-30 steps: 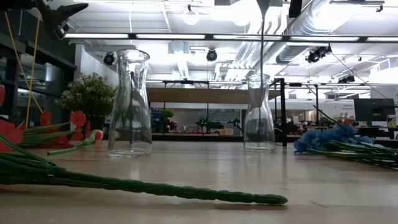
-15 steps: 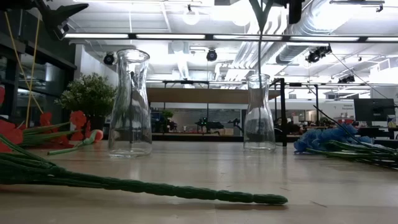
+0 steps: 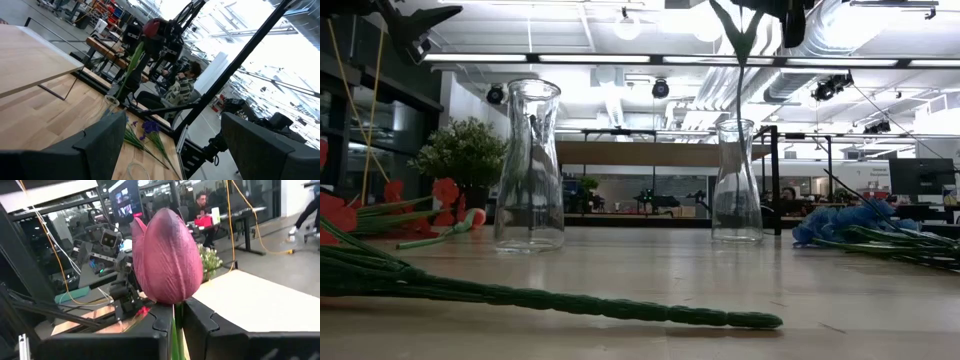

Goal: Pick and place flowers into a vace then onto a shelf
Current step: Put the dark red tulip into the right transparent vase

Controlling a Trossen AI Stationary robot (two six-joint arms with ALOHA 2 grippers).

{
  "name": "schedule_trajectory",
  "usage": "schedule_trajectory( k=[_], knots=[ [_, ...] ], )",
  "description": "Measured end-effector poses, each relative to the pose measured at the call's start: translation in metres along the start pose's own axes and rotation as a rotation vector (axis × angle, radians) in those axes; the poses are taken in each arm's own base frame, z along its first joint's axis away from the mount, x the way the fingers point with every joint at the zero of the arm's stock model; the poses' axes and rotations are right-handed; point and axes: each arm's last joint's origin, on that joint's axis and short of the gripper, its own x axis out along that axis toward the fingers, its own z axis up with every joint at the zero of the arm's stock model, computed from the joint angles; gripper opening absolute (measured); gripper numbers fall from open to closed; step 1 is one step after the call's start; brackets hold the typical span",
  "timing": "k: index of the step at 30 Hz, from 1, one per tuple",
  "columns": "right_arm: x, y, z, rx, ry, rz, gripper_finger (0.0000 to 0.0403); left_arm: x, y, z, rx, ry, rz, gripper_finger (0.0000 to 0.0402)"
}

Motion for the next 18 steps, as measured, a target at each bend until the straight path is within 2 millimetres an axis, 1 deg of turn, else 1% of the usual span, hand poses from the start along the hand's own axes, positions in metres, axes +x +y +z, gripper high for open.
schedule_trajectory(
  k=[8,18],
  knots=[
    [0.0,0.0008,-0.0021,0.034,0.03,0.038,0.0035,0.0,0.0,0.0,0.0,0.0,-0.001,0.0358],
    [-0.0003,0.0004,-0.0069,0.105,0.089,0.055,0.0066,0.0,-0.0001,-0.0001,0.0,0.004,-0.005,0.0358]
  ],
)
